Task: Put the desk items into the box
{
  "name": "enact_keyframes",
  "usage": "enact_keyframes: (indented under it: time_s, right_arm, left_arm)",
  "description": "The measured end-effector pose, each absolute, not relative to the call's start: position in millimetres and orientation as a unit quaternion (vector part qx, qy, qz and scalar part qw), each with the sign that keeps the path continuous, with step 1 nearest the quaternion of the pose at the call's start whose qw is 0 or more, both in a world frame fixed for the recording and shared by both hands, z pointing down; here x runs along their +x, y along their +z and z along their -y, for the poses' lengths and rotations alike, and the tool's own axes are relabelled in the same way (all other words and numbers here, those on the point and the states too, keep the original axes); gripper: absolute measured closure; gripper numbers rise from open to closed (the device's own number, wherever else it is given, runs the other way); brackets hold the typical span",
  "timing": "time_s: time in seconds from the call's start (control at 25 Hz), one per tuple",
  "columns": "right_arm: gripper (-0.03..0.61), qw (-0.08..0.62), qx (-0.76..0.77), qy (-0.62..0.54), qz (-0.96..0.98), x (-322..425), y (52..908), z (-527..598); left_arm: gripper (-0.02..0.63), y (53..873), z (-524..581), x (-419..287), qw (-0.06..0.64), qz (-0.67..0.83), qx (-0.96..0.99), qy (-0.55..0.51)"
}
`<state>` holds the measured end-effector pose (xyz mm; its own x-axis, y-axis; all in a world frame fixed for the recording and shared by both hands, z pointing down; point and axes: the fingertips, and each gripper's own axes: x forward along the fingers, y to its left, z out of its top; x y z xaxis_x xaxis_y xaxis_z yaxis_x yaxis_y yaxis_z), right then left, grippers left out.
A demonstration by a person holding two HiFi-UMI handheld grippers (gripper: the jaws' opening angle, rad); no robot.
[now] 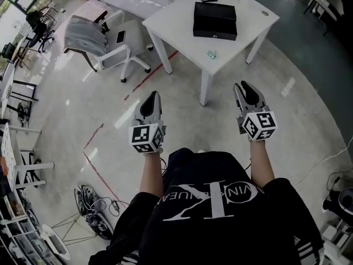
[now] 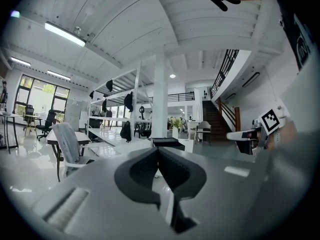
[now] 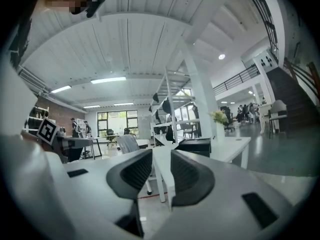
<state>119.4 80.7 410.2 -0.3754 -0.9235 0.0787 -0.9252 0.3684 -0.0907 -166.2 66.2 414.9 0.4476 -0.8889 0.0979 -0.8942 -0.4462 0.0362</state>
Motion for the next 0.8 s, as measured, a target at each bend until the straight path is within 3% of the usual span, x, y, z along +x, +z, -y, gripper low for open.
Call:
enact_keyframes:
  time_s: [0.8]
  right_arm:
    - [0.497,0.029,0.563,0.095,0.82,142.8,442.8,-14.7]
  left_arm:
    - [0.603,438.2,13.3,-109.8,0.062,0.475,0.877,0.046]
